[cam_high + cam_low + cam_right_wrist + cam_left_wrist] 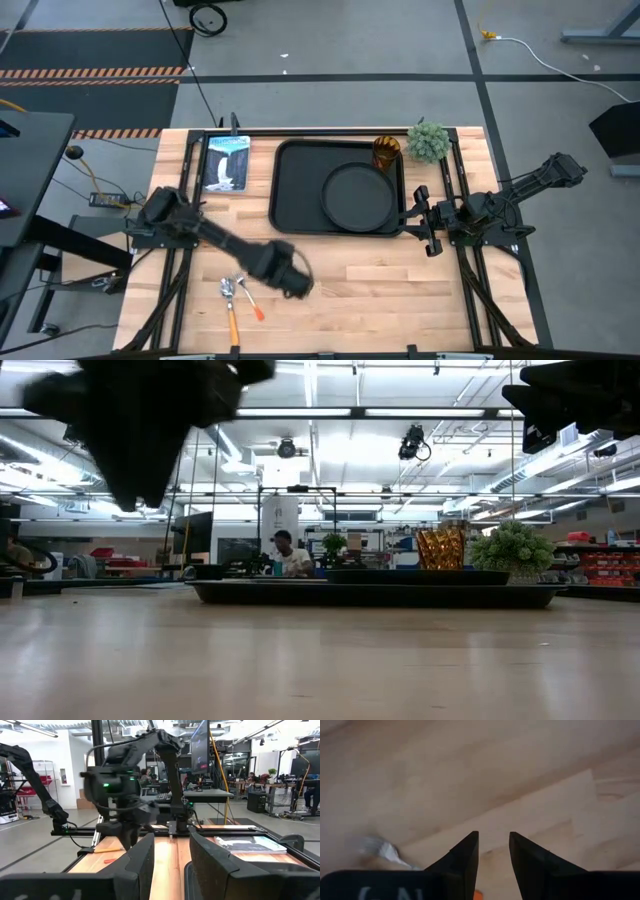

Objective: Pick and place plate/cup/fork/spoon on tray
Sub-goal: Put the fork to the left of the black plate on the black tray

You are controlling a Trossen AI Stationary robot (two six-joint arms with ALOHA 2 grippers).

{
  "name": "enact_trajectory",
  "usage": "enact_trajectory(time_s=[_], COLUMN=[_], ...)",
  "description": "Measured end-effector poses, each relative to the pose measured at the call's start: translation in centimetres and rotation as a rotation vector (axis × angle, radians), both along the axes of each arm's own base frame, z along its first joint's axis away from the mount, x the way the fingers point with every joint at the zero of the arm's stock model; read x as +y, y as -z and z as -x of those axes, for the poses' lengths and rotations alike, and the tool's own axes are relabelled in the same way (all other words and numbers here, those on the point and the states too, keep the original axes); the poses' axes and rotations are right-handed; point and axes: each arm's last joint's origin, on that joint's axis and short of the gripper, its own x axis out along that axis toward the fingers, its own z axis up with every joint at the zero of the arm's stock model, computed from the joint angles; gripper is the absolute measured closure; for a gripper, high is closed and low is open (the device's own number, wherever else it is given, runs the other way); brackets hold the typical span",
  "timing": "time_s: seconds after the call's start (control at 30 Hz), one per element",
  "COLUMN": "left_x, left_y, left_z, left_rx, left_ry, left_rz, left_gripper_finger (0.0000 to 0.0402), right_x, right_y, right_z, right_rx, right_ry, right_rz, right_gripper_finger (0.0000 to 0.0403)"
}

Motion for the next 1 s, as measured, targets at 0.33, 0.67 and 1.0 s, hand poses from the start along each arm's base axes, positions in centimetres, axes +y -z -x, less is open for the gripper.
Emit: enact_trajectory(time_s=[0.33, 0.67, 1.0], left_x=[-5.0, -7.1, -6.1], left_y=[0.0, 3.2, 5.8], left_z=[4.3, 6.7, 7.6], left_rx=[-0.003, 0.065, 0.147], left_ry=[-0.286, -0.381, -0.408], left_rz=[-0.083, 0.004, 0.005], left_gripper_finger=[0.0285, 0.0285, 0.0285], right_x=[0.0, 0.0, 0.0], right_y=[0.0, 0.0, 0.0], right_z=[0.0, 0.0, 0.0], right_rx=[0.000, 0.000, 0.000], right_ry=[0.000, 0.000, 0.000], right_rz=[0.000, 0.000, 0.000], right_gripper_finger=[0.0271, 0.0271, 0.0271])
